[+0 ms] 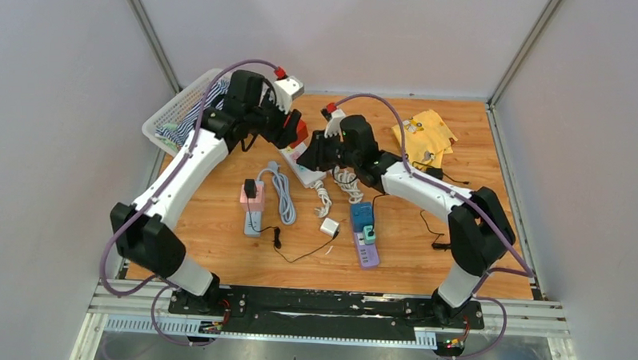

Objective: Insert the plug
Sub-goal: Insert the plug into the socket.

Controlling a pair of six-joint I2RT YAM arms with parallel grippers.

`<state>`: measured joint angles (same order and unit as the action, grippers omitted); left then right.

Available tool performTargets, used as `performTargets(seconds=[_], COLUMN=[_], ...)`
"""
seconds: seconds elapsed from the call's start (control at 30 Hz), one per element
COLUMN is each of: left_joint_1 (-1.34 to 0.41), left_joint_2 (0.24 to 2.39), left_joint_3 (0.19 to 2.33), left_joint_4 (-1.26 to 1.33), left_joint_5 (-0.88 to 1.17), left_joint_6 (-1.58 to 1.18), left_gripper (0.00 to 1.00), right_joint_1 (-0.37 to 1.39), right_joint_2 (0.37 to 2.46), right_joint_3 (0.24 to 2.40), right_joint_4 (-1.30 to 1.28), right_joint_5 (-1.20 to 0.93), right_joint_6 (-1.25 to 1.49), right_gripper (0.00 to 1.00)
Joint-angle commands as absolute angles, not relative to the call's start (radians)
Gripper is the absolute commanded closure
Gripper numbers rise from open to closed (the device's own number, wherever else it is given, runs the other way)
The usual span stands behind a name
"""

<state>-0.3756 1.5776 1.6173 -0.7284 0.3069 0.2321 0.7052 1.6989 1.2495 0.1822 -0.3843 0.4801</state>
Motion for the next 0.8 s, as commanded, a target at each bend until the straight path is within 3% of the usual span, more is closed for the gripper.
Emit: performTargets(seconds=[0.0, 0.13, 0.23, 0.27, 0.3, 0.5, 0.77], left_joint_1=[-0.380, -0.367, -0.301, -0.275, -0.251, -0.158, -0.089], left_joint_2=[1.413, 1.394, 1.434, 1.451, 1.468, 1.607, 1.907], left_joint_3=[1.411, 1.377, 1.392, 1.397, 1.402, 1.495, 1.787], left_joint_4=[-0.356, -0.289, -0.257, -0.243, -0.231, -0.275, -0.569], left_joint_5=[0.265, 0.229, 0.327, 0.354, 0.381, 0.473, 0.541], left_joint_6=[0.274, 0.354, 0.359, 0.350, 0.346, 0.444, 0.536], left_gripper=[1.00, 1.00, 1.00, 1.00, 1.00, 1.00, 1.00], right_joint_1=[0.689, 0.669, 0.667, 0.666, 0.666, 0.664, 0.666], right_joint_2=[1.623, 1.519, 1.430, 1.403, 1.376, 1.225, 1.101], right_joint_3=[1.190, 1.102, 1.033, 1.016, 0.998, 0.895, 0.838], right_joint_4=[0.164, 0.163, 0.157, 0.149, 0.135, 0.094, 0.063], right_joint_5=[-0.391, -0.374, -0.353, -0.350, -0.346, -0.315, -0.284], right_joint_6=[0.471, 0.456, 0.429, 0.418, 0.407, 0.364, 0.334], right_gripper=[0.65, 0.44, 0.19, 0.04, 0.00, 0.00, 0.00])
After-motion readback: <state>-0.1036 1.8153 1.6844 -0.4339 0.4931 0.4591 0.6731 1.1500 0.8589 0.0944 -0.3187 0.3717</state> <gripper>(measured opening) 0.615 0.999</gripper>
